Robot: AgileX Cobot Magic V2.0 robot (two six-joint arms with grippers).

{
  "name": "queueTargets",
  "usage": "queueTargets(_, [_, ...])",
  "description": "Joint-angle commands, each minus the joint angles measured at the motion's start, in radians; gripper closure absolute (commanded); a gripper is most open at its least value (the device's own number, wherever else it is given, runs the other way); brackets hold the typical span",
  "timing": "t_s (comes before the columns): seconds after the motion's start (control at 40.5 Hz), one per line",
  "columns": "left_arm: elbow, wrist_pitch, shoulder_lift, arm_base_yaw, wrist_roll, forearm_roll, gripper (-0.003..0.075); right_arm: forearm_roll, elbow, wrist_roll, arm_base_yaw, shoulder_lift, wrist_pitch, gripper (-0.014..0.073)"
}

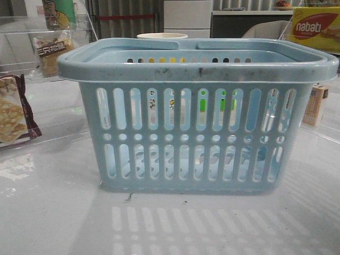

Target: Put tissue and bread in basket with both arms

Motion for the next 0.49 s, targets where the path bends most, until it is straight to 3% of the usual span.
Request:
queueTargets(0.0, [-0.036, 0.031, 0.071, -0.004, -0.002, 0.0, 0.0629, -0.017, -0.033, 0.001, -0.001, 0.071, -0.005, 0.0518])
queueTargets(0.124, [-0.022, 0.12, 0.125, -0.004, -0.002, 0.0, 0.0629, -0.017, -0.019, 0.001, -0.001, 0.137, 0.06, 0.0518])
queueTargets(0.395, [0.045, 0.129, 0.213, -0.004, -0.002, -0.009, 0.0629, -0.017, 0.051, 0.001, -0.001, 0.275, 0.094, 0.0515])
queueTargets(0.47, [0.056, 0.127, 0.232, -0.004, -0.002, 0.008, 0.0585, -0.017, 0.056, 0.001, -0.001, 0.311, 0.107, 0.0482])
